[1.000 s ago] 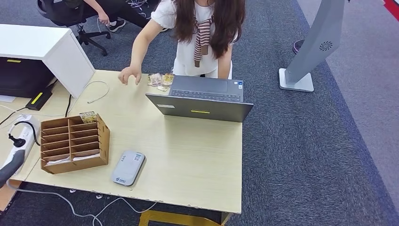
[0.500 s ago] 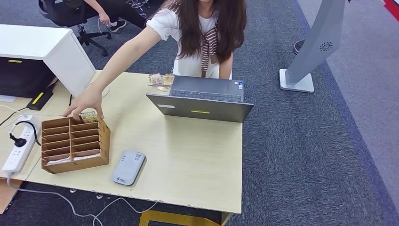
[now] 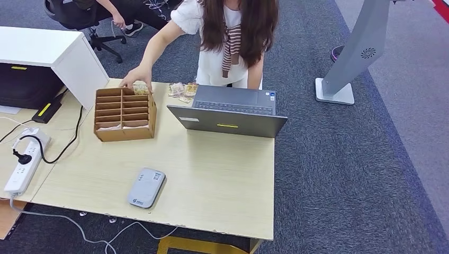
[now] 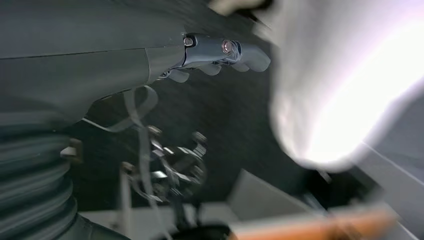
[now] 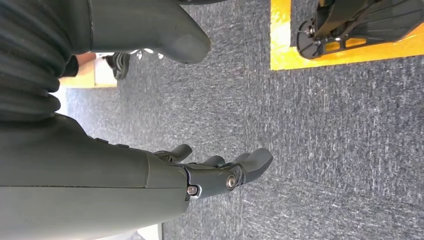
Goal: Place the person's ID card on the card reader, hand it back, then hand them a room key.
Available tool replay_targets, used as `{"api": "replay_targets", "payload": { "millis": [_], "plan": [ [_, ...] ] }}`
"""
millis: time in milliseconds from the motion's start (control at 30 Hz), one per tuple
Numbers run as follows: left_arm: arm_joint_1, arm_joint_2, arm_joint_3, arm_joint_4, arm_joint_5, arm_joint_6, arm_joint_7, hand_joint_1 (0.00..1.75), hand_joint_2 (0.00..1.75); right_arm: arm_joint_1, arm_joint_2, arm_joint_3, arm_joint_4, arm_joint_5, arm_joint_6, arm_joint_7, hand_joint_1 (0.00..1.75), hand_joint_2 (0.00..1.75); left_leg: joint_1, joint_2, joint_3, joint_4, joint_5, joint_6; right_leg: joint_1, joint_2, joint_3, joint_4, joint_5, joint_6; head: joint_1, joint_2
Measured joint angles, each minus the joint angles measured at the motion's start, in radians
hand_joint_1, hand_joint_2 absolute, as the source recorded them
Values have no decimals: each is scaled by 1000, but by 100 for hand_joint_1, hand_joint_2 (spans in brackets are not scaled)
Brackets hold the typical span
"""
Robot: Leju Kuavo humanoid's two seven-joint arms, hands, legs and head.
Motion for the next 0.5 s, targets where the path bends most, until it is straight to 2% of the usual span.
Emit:
{"api": "replay_targets", "payload": {
  "millis": [200, 333, 367, 467, 500],
  "plan": [
    [-6, -65, 0, 167, -40, 77, -17, 0, 175, 3, 0, 0, 0, 11, -18, 3, 0, 175, 0, 0, 0, 0, 0, 1, 0, 0, 0, -1, 0, 1, 0, 0],
    [-9, -76, 0, 216, -45, 90, -13, 0, 0, 4, 0, 0, 0, 15, -23, 2, 0, 175, 0, 0, 0, 0, 0, 0, 0, 0, 0, 0, 0, 1, 0, 0],
    [-10, -77, 0, 226, -48, 97, -8, 0, 0, 4, 0, 0, 0, 16, -23, 1, 0, 131, 0, 0, 1, 0, 0, 0, 0, 0, 0, 0, 0, 1, 0, 0],
    [-14, -89, 0, 261, -69, 130, 17, 0, 0, 4, 0, 0, 0, 21, -17, -7, 0, 131, 0, 0, 1, 0, 0, 0, 0, 0, 0, 0, 0, 1, 0, 0],
    [-16, -95, -1, 274, -80, 143, 27, 0, 0, 4, 0, 1, 0, 26, -10, -10, 0, 175, 0, 0, 1, 0, 0, 0, 0, 0, 0, 0, 0, 1, 0, 0]
  ]
}}
